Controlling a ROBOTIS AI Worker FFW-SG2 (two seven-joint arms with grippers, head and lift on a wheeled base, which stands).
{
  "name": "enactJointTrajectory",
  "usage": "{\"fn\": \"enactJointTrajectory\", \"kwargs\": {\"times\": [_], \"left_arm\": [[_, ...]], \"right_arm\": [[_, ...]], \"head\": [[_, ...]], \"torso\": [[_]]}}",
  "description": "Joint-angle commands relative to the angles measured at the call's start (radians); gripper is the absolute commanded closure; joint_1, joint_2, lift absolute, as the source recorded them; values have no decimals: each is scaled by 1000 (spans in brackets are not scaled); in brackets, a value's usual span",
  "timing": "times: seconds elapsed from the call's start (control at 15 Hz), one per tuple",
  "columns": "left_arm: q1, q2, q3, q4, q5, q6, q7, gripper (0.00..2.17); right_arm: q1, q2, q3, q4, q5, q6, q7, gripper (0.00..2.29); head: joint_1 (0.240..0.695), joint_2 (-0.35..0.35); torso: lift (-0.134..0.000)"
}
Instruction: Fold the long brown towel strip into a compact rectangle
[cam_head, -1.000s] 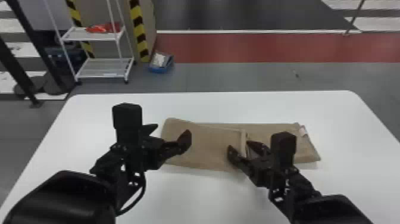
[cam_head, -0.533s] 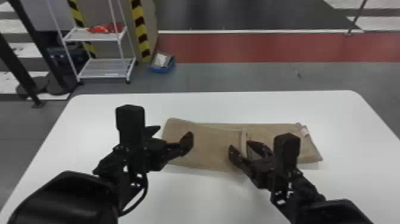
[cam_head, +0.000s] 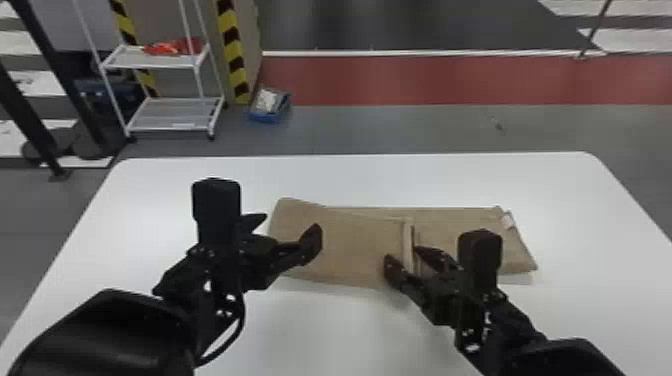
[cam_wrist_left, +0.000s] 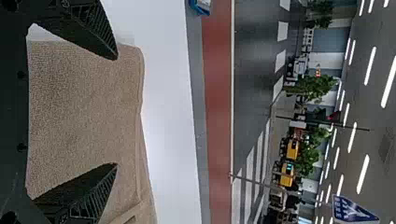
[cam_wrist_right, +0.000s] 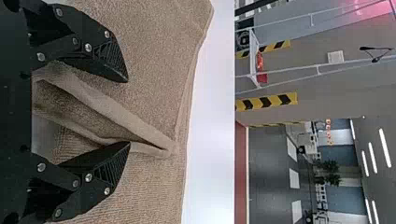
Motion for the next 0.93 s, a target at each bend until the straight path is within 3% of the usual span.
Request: {"fn": "enactJointTrajectory", "kwargs": {"times": [0.0,0.33,0.87], "left_arm": [[1,2,-2,0,0,0,0,70],[1,5,-9,3,2,0,1,70],[3,9,-9,9,6,-6,1,73]], "right_arm": [[7,2,-5,-16,3,-2,-1,481],[43,2,-26,-80,-5,-5,-1,481],[-6,2,-28,-37,11,35,-5,488]], "head": [[695,17],[695,6],[695,-10]], "torso": [[-125],[-125],[-125]]}}
